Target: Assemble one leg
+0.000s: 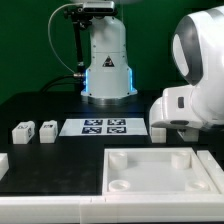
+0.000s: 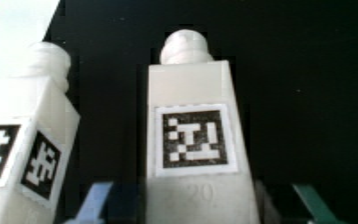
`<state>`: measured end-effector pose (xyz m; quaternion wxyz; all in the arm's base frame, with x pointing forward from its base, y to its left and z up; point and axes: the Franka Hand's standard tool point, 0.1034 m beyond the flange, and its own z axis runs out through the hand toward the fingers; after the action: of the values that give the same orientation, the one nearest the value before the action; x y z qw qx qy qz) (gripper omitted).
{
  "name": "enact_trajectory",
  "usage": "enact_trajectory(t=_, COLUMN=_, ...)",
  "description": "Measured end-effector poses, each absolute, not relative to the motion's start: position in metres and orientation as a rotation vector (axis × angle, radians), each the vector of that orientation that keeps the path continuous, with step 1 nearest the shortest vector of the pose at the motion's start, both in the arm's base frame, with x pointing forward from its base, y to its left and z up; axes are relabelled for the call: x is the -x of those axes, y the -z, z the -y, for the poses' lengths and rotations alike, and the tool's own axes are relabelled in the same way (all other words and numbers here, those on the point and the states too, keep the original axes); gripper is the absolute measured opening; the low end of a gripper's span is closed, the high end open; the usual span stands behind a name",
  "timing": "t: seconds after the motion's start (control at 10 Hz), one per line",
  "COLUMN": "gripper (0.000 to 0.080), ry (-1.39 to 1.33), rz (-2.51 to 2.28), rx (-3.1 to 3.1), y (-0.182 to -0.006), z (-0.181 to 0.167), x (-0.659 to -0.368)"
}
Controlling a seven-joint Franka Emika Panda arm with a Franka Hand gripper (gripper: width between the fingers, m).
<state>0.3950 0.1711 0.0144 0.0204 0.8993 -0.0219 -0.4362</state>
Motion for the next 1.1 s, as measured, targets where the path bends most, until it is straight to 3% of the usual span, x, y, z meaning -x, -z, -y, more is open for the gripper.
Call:
enact_trajectory(t=0.2, gripper=0.0291, ry=1.352, rz=0.064, rx=-2.794, y=-0.015, z=-0.169, x=-0.398)
enact_trajectory(t=0.3, gripper=0.0291, ry=1.364, rz=0.018, rx=-2.815, y=-0.029, z=-0.158, x=-0.417)
enact_trajectory(t=0.6, gripper=0.0291, ry=1.28, rz=-0.057, rx=-2.911, y=-0.097, z=-0.14, x=-0.481)
enact_trajectory(t=0.8, gripper=0.0291, ry=1.261, rz=-0.069, rx=-2.911, y=-0.129, z=-0.136, x=-0.488)
enact_trajectory(t=1.1, gripper=0.0291, ry=0.842, rz=-0.055, rx=-3.086, y=-0.12, z=-0.139, x=-0.505)
